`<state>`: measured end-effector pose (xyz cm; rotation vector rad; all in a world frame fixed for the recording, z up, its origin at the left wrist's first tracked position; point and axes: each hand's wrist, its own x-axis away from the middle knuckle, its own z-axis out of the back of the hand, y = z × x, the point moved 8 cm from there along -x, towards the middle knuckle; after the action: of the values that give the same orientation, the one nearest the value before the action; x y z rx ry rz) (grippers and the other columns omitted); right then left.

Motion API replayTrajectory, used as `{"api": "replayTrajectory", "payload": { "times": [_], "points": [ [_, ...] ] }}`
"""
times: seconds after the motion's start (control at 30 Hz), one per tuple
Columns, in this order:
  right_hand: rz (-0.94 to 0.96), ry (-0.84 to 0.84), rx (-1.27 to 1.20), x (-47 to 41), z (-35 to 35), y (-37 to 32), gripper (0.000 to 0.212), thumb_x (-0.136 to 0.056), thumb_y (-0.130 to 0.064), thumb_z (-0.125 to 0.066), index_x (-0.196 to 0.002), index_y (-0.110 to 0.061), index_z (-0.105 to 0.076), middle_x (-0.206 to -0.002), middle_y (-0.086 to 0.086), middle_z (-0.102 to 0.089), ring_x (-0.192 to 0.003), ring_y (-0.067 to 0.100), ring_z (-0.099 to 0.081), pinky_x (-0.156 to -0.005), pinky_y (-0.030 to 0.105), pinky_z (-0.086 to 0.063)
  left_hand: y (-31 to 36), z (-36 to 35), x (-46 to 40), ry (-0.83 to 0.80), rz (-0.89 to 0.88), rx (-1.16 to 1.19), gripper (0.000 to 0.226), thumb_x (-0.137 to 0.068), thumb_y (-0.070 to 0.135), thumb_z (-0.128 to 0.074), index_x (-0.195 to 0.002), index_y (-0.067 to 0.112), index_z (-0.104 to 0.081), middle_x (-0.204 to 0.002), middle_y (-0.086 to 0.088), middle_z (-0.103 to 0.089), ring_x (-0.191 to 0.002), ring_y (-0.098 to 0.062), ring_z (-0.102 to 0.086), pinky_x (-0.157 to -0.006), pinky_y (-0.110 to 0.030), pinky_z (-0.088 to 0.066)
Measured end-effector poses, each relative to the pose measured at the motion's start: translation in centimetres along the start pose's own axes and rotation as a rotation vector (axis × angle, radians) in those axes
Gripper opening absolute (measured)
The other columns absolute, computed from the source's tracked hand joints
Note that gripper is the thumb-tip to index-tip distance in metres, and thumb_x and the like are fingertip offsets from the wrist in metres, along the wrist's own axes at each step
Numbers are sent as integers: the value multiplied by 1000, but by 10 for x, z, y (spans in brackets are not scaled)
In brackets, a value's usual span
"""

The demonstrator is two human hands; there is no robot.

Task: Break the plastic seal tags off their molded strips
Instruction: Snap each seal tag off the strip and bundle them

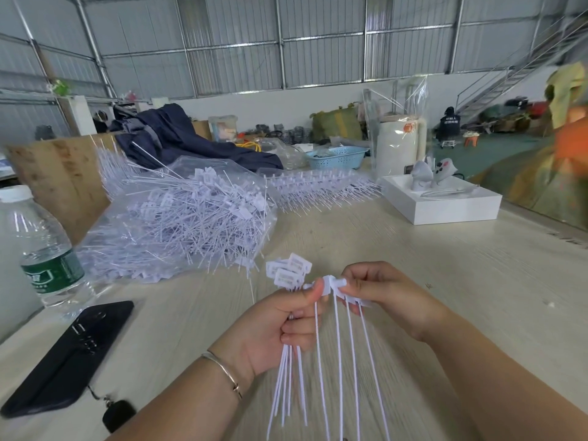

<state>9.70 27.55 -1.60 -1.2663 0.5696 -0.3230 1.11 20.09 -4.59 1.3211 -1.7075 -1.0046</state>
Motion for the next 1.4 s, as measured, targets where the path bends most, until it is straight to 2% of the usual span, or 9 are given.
{"api": "replayTrajectory", "payload": {
  "times": [0.13,0.23,0.37,0.67,0.8,1.03,1.17,1.23,1.4],
  "points": [
    [52,32,-34,1,-3,-8,30,-75,-37,-71,-61,-14,-60,-62,8,-50,-58,14,-43,-59,19,-37,-7,-1,-1,46,41,-82,38,-67,57,-80,-68,23,-63,-57,8,-23,-38,0,-21,-35,-12,-19],
    [73,48,-67,1,-7,-9,30,-75,-31,-72,-67,-5,-60,-61,5,-51,-58,13,-44,-59,19,-38,-14,-6,-4,88,67,-171,46,-85,63,-54,-93,18,-60,-59,7,-24,-41,0,-20,-36,-13,-17],
    [108,132,-73,1,-1,-12,40,-80,-26,-72,-73,10,-56,-58,8,-48,-57,14,-41,-57,20,-36,-16,-9,-7,131,64,-206,51,-81,70,-49,-88,21,-58,-58,8,-25,-42,0,-20,-37,-14,-15],
    [120,314,6,5,16,-19,54,-69,-37,-75,-66,10,-49,-54,8,-36,-57,21,-30,-59,31,-26,11,18,-1,288,-143,-11,51,-72,40,-80,-57,20,-35,-50,6,-22,-35,-4,-18,-31,-16,-16],
    [118,369,104,6,22,-14,42,-75,-21,-80,-66,9,-53,-57,6,-35,-52,11,-28,-50,21,-23,22,33,4,415,-227,-88,32,-72,25,-73,-49,23,-51,-55,4,-19,-39,-6,-16,-32,-17,-15],
    [147,344,111,4,22,-14,6,-79,-9,-76,-85,-9,-79,-60,12,-35,-59,21,-31,-57,28,-25,15,45,7,555,-164,-273,15,-86,24,-69,-73,16,-64,-57,2,-48,-40,-6,-26,-35,-17,-15],
    [81,281,106,4,21,-11,7,-77,-12,-77,-82,-15,-80,-68,28,-56,-66,22,-47,-67,30,-34,11,41,5,520,-128,-234,13,-88,19,-67,-77,13,-66,-51,6,-32,-38,-5,-23,-34,-16,-18],
    [39,241,56,3,22,-7,9,-78,-4,-74,-82,-10,-79,-63,9,-66,-60,9,-57,-64,17,-41,12,38,5,506,-114,-263,11,-88,18,-67,-79,12,-67,-50,7,-26,-38,-5,-20,-35,-16,-15],
    [-83,114,-1,4,27,-4,6,-71,-2,-72,-74,-4,-76,-49,3,-41,-43,7,-32,-41,13,-26,15,21,5,379,-105,-336,12,-82,14,-68,-70,16,-68,-49,7,-23,-39,-5,-17,-37,-18,-10]
  ]
}}
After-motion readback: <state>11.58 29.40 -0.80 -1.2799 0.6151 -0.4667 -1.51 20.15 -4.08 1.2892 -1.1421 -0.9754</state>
